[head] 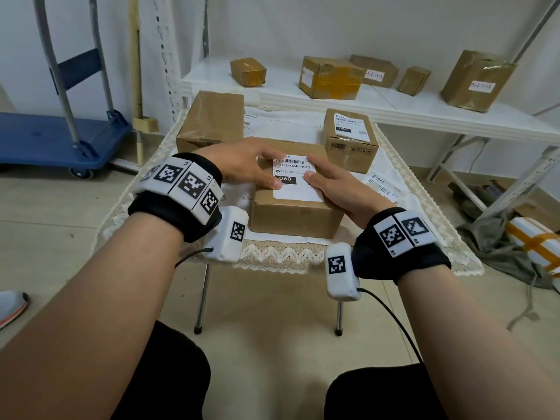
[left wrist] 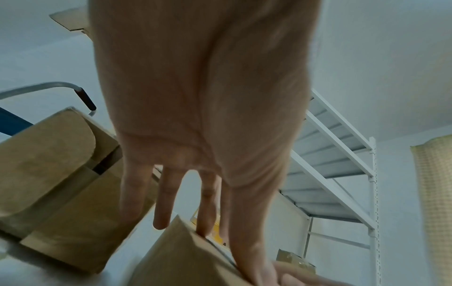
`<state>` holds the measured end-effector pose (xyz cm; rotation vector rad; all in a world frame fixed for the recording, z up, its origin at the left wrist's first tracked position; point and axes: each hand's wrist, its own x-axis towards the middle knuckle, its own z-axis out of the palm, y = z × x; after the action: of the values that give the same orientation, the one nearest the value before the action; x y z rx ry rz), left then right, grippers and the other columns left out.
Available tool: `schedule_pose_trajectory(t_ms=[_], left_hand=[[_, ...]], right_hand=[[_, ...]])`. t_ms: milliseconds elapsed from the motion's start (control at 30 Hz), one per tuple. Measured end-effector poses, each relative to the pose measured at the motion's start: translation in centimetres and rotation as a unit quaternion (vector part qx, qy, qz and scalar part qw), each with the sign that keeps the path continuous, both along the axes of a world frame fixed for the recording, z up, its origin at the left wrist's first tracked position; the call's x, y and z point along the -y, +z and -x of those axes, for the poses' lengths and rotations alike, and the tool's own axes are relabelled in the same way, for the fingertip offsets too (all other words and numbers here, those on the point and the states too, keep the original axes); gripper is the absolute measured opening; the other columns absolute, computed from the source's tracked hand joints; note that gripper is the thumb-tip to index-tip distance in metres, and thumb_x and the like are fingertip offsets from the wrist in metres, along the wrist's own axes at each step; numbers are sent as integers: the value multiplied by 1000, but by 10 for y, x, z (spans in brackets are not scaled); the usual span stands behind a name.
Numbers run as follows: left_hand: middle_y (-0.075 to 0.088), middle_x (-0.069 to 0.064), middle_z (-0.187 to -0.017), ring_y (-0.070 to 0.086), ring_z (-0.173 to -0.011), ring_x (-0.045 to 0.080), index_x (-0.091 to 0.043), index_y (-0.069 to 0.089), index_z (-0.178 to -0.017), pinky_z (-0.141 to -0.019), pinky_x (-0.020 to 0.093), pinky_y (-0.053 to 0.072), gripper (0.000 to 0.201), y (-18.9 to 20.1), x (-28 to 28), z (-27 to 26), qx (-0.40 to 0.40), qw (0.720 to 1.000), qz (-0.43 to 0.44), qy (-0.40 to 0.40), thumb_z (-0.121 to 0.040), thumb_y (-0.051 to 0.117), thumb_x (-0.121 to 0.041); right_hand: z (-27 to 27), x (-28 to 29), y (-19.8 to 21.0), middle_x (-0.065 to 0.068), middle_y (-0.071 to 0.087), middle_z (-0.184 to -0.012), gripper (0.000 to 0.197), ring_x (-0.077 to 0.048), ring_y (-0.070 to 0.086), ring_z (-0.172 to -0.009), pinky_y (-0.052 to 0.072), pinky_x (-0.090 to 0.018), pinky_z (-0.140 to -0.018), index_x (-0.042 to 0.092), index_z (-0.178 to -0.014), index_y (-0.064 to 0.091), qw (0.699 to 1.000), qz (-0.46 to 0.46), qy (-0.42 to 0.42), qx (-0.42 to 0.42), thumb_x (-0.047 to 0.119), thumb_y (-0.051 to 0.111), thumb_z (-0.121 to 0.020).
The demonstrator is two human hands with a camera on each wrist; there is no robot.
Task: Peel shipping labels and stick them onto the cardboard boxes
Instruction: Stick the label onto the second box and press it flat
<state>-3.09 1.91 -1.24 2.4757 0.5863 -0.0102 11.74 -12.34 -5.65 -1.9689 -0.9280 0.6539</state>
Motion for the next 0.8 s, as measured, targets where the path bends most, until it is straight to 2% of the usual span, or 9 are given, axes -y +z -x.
schedule_pose_trajectory(t_ms=[133, 267, 333, 400, 467, 567, 700, 767, 800], left_hand=[[62, -4, -138, 50, -107, 8, -22, 61, -139, -89, 25, 33, 56, -6, 0, -6, 64, 994, -43, 77, -86, 79, -31], [67, 3, -127, 59, -116, 21, -13, 68, -123, -91, 32, 44, 54, -15, 3, -10, 109, 981, -87, 134, -80, 83, -41], [67, 7, -120, 61, -112, 26, -9, 66, -116, -86, 36, 47, 59, -17, 5, -11, 95, 977, -98, 163, -78, 82, -51], [69, 12, -112, 63, -107, 33, -10, 64, -95, -78, 35, 44, 52, -20, 6, -12, 63, 975, -106, 183, -81, 76, -60], [70, 17, -110, 65, -102, 37, -12, 58, -80, -79, 35, 48, 51, -23, 9, -13, 34, 978, -87, 188, -88, 67, -62], [68, 17, -116, 69, -100, 35, -5, 66, -110, -88, 38, 58, 59, -25, 14, -15, 1, 983, -39, 182, -95, 56, -61], [68, 7, -106, 69, -81, 22, -10, 64, -116, -60, 30, 58, 50, -22, 12, -14, 25, 983, 61, 172, -96, 59, -56], [72, 4, -106, 71, -84, 19, -13, 65, -122, -64, 29, 59, 48, -22, 8, -12, 65, 974, 133, 174, -93, 66, -52], [74, 4, -108, 72, -87, 19, -15, 66, -123, -69, 31, 59, 46, -23, 7, -11, 86, 967, 164, 172, -92, 69, -49]], right_hand=[[0, -6, -1, 4, 45, -156, 55, -16, 47, -139, 34, -36, -121, 31, -157, 38, 1000, -3, -18, 1, 35, 55, -105], [2, -6, 0, 3, 49, -152, 52, -14, 50, -133, 36, -31, -118, 26, -157, 40, 999, -18, -32, -2, 29, 53, -106], [1, -6, -1, 2, 50, -152, 51, -14, 51, -133, 37, -33, -118, 23, -156, 41, 999, -27, -35, -6, 27, 53, -106], [1, -6, -1, 1, 51, -152, 52, -16, 52, -134, 38, -35, -118, 23, -156, 41, 999, -30, -38, -11, 26, 54, -106], [0, -6, -3, 6, 46, -155, 55, -16, 51, -137, 39, -36, -119, 24, -158, 37, 998, -40, -40, -23, 24, 54, -106], [-1, -4, -3, 11, 34, -161, 66, -17, 45, -144, 38, -40, -119, 30, -162, 22, 997, -56, -37, -38, 23, 56, -106], [5, 1, 0, 7, 19, -169, 77, -14, 32, -152, 34, -41, -122, 31, -164, 6, 996, -69, -28, -42, 23, 55, -106], [8, 5, 1, 12, 25, -166, 80, -13, 35, -149, 36, -36, -120, 30, -165, 1, 997, -69, -30, -37, 23, 56, -106], [9, 6, 2, 19, 35, -157, 81, -10, 45, -141, 41, -30, -115, 30, -164, 0, 996, -71, -33, -32, 23, 56, -106]])
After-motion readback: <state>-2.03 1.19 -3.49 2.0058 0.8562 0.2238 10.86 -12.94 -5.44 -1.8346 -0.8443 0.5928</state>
